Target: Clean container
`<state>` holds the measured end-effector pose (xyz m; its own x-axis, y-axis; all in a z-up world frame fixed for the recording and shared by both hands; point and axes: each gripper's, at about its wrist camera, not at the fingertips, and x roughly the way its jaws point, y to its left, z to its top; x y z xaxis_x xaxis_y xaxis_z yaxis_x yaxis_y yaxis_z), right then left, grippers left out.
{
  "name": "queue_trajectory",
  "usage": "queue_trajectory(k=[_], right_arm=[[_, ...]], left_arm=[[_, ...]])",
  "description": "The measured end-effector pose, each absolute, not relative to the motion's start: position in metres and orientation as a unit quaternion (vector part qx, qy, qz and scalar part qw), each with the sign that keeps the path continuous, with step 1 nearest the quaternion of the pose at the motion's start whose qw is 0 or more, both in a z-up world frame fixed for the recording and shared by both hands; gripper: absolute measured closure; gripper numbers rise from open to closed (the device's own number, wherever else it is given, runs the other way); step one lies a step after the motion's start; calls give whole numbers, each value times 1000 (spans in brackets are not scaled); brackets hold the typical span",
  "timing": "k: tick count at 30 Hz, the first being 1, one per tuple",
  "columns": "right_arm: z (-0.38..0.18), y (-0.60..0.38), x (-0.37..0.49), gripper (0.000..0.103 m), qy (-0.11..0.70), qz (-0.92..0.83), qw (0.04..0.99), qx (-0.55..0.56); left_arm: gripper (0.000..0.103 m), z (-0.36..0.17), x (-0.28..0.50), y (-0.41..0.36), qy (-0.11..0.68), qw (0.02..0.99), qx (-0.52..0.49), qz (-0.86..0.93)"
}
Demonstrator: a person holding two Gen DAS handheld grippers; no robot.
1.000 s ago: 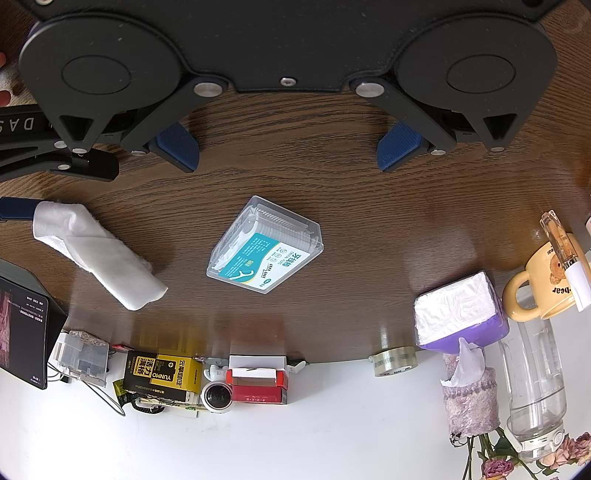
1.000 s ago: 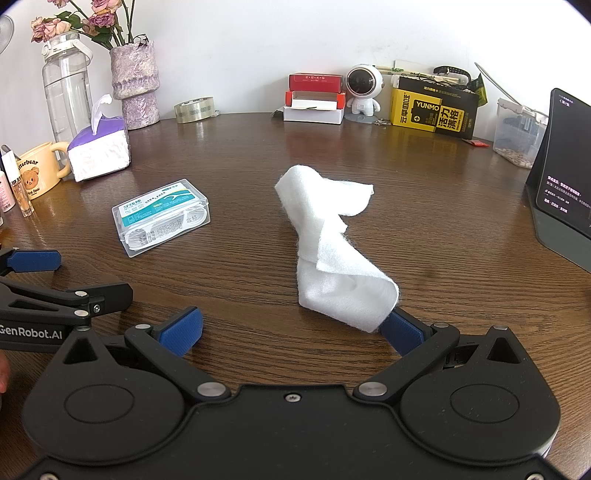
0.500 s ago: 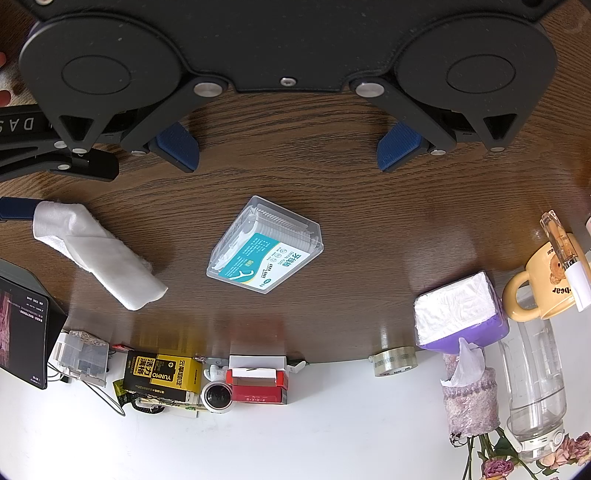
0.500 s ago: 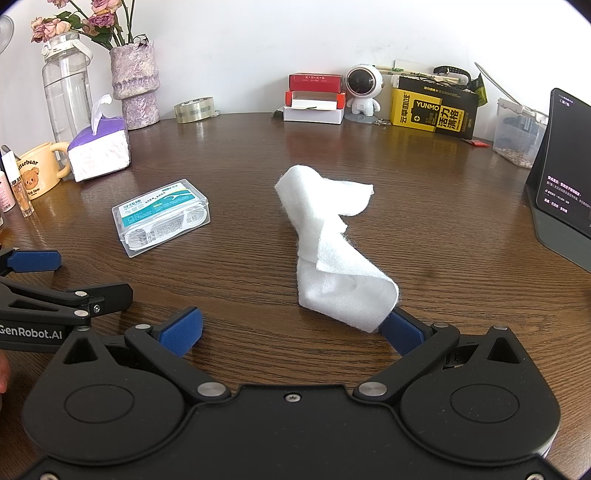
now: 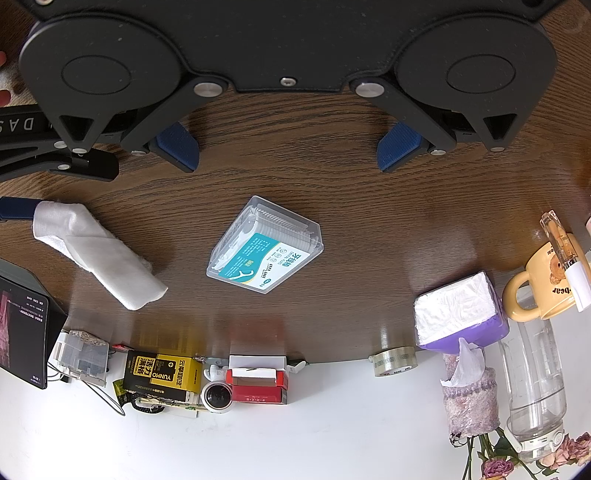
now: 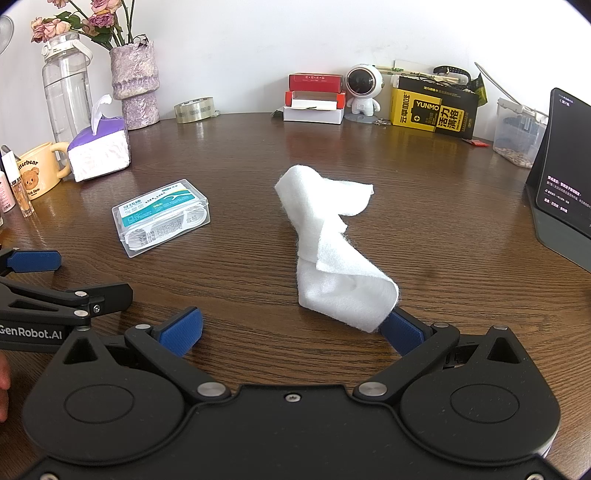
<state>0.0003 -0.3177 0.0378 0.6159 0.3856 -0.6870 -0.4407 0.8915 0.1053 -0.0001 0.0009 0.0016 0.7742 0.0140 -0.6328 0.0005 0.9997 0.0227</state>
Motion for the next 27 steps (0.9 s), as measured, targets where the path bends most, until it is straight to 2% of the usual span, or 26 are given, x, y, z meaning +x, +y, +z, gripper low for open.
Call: queue_trajectory(k=[27], right_arm=[[38,-318,0,0,373,230,898,-37]], left_arm=[[0,1,0,0,336,942,15,3]])
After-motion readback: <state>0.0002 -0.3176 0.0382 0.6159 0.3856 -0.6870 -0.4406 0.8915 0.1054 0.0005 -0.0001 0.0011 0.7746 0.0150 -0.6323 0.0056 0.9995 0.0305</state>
